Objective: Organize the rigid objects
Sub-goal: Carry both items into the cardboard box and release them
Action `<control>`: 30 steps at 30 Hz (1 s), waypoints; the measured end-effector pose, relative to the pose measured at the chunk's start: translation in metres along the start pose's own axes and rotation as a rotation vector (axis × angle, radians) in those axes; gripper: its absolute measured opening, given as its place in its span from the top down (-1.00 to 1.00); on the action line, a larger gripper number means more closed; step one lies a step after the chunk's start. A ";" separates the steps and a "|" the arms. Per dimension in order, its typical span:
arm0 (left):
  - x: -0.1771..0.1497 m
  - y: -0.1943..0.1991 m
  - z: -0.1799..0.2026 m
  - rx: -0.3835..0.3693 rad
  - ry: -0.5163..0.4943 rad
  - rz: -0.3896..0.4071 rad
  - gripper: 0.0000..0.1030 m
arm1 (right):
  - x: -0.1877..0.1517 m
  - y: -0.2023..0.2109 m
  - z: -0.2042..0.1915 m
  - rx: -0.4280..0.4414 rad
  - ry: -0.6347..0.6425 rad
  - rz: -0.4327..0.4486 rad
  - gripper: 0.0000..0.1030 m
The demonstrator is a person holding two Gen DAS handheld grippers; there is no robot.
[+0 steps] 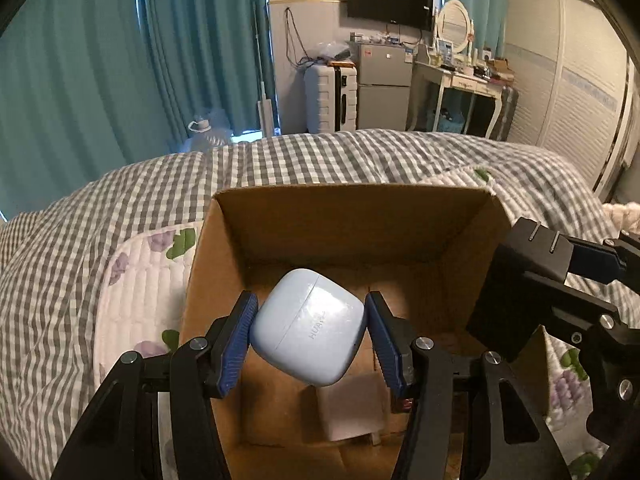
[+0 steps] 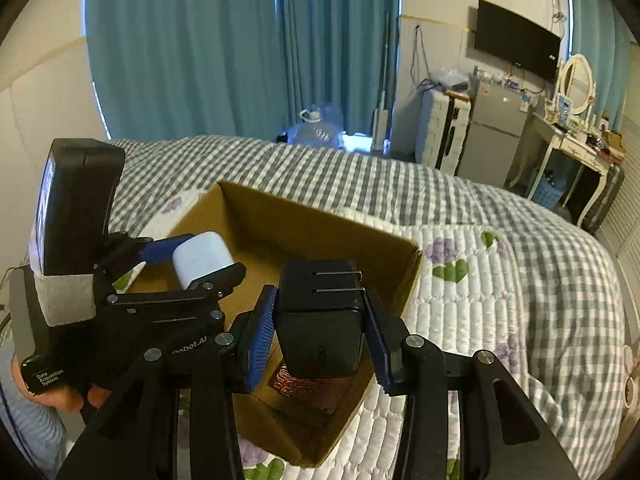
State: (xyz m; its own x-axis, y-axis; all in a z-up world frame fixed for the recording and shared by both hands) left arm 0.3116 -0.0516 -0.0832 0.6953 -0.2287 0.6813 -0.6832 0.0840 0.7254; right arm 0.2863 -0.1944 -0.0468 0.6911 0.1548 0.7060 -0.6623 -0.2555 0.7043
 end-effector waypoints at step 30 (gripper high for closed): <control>-0.112 0.163 -0.022 0.150 0.032 0.033 -0.90 | -0.064 0.086 -0.027 -0.031 0.011 -0.045 -0.47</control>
State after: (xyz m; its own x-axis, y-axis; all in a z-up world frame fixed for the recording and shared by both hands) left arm 0.1275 0.0088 -0.0390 0.6770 -0.1973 0.7091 -0.7299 -0.0558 0.6813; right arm 0.1778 -0.2009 -0.0294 0.7174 0.1763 0.6740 -0.6393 -0.2180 0.7374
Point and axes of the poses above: each gripper's, at about its wrist camera, not at the fingertips, and y roughly against the way its jaws point, z to its right, x to its top, the point moved 2 cm from there along -y, roughly the way its jaws point, and after that the axes turned 4 degrees about -y, right-handed, at the moved point
